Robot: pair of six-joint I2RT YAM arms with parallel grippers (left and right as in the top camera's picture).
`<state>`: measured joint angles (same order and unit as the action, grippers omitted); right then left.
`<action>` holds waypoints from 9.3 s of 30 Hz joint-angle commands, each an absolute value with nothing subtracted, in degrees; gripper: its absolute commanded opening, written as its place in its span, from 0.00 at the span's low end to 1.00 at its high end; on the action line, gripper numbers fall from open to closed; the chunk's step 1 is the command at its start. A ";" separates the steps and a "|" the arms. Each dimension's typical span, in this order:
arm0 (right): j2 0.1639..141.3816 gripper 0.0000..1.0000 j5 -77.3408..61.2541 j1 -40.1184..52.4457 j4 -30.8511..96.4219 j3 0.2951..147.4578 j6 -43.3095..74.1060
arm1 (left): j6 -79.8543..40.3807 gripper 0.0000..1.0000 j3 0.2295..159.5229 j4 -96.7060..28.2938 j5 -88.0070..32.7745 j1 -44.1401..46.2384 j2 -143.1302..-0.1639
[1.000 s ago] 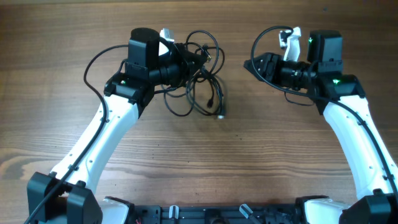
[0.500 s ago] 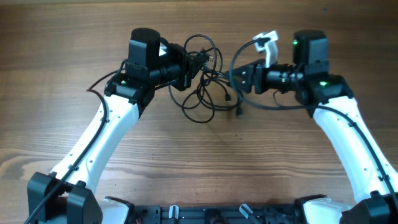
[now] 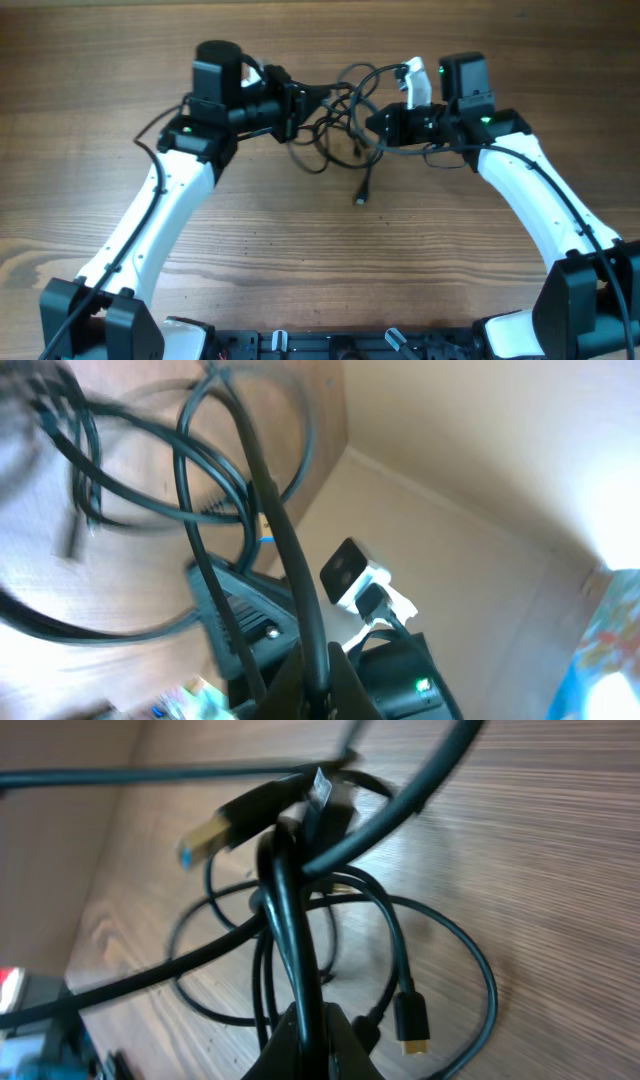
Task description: Untangle cables
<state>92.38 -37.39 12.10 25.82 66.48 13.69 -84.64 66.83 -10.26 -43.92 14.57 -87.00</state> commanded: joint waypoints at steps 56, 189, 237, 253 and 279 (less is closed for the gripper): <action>84.01 0.52 -21.69 13.47 37.41 73.28 24.95 | -23.16 0.87 67.72 -23.00 -27.38 20.36 -87.13; 84.09 0.05 -24.21 -1.67 31.22 72.97 23.97 | -34.70 0.04 71.90 -44.86 -3.53 13.82 -84.14; 81.91 0.05 -22.63 7.27 40.53 80.51 22.65 | -48.56 0.47 71.90 -9.15 -28.05 31.92 -110.39; 82.02 0.05 -21.76 7.27 41.47 80.51 22.50 | -42.19 0.04 71.92 -11.38 -25.43 29.50 -108.60; 82.08 0.04 -16.27 7.27 46.37 80.51 24.14 | -39.40 0.40 71.90 -20.91 -21.34 33.32 -98.28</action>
